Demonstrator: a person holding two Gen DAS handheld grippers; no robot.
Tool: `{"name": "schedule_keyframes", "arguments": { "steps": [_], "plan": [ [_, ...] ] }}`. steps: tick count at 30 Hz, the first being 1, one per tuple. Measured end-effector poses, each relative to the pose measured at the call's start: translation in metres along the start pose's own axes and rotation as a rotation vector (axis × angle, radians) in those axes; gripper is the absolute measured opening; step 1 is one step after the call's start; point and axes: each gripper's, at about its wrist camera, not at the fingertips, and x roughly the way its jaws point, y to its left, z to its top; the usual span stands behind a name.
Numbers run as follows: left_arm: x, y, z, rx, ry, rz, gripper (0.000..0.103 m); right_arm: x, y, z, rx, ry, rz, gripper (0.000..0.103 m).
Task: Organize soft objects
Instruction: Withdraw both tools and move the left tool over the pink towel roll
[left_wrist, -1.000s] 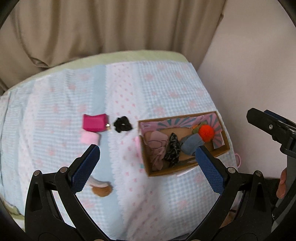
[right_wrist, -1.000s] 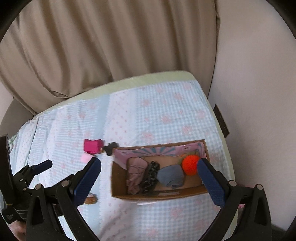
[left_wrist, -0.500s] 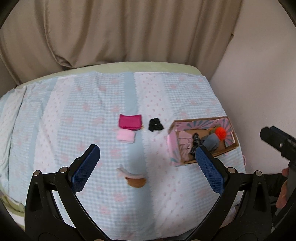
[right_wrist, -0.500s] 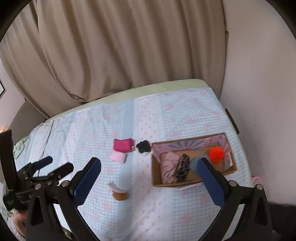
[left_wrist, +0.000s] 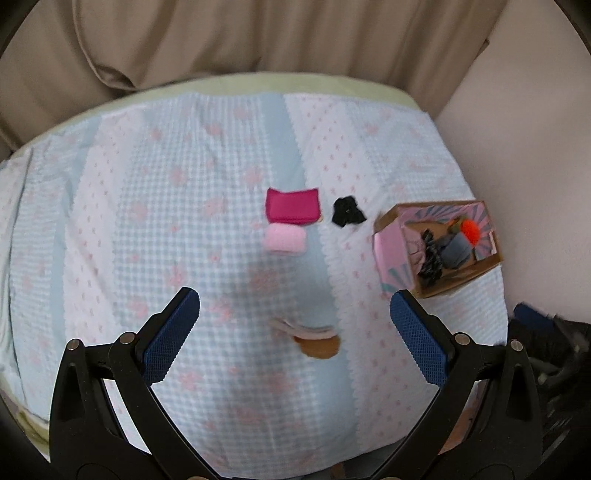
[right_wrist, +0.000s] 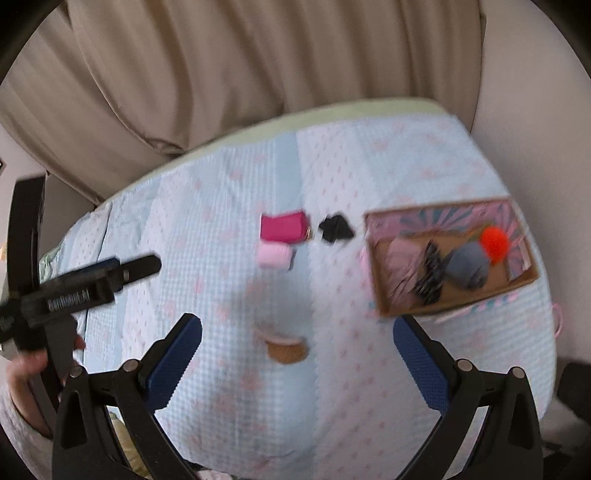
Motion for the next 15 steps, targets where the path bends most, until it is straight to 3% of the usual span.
{"name": "schedule_keyframes", "arguments": {
  "steps": [15],
  "plan": [
    [0.176, 0.035, 0.056, 0.062, 0.282, -0.029, 0.103, 0.17, 0.023, -0.044, 0.097, 0.303, -0.024, 0.103]
  ]
}}
